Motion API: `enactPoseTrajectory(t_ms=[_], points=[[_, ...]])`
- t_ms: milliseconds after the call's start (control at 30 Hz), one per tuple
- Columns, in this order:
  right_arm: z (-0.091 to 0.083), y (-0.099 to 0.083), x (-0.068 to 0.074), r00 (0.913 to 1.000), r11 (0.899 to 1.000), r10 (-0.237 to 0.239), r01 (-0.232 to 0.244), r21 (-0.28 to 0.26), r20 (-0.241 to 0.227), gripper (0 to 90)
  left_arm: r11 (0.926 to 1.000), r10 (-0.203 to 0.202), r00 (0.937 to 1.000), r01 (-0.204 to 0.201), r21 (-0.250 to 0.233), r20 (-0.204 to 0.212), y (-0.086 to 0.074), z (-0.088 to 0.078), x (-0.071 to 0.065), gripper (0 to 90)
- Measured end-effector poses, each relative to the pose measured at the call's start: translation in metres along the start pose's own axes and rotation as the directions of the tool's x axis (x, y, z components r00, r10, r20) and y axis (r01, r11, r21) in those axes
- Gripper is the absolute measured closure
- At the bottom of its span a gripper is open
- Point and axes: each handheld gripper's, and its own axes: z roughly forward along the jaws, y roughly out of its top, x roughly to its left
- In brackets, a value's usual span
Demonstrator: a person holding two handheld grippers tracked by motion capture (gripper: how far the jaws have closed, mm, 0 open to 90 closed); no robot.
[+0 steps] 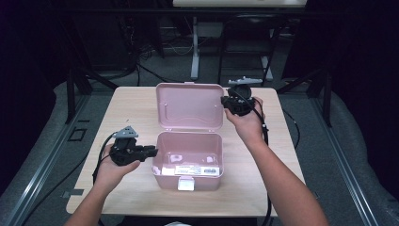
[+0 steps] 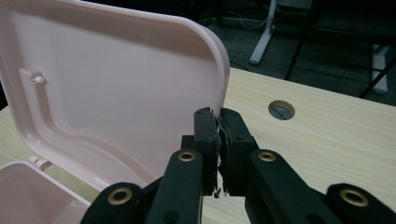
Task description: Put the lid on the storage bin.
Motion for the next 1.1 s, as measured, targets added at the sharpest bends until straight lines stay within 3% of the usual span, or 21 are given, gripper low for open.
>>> enactPoseTrajectory(t_ms=[100,400,767,1100], points=[[-0.005,-0.003,0.003,0.9997,1.000,-0.024,0.024,-0.017,-0.001,86.2,1.0000,-0.006,0.9999,0.006,0.001,0.008,0.000,0.000,0.001,75.9],[-0.016,-0.009,0.003,0.9994,0.999,-0.009,0.007,-0.042,-0.033,86.4,0.9999,-0.010,0.9999,0.010,0.006,0.012,0.001,0.000,0.003,75.5],[-0.027,-0.016,0.005,0.9981,0.998,-0.024,0.020,-0.064,-0.058,86.7,0.9997,-0.022,0.9997,0.021,-0.014,-0.014,0.008,-0.006,0.011,72.7],[-0.034,-0.021,0.010,0.9978,0.996,-0.046,0.042,-0.079,-0.047,86.7,0.9980,-0.020,0.9989,0.018,-0.061,-0.042,0.028,-0.016,0.013,69.0]])
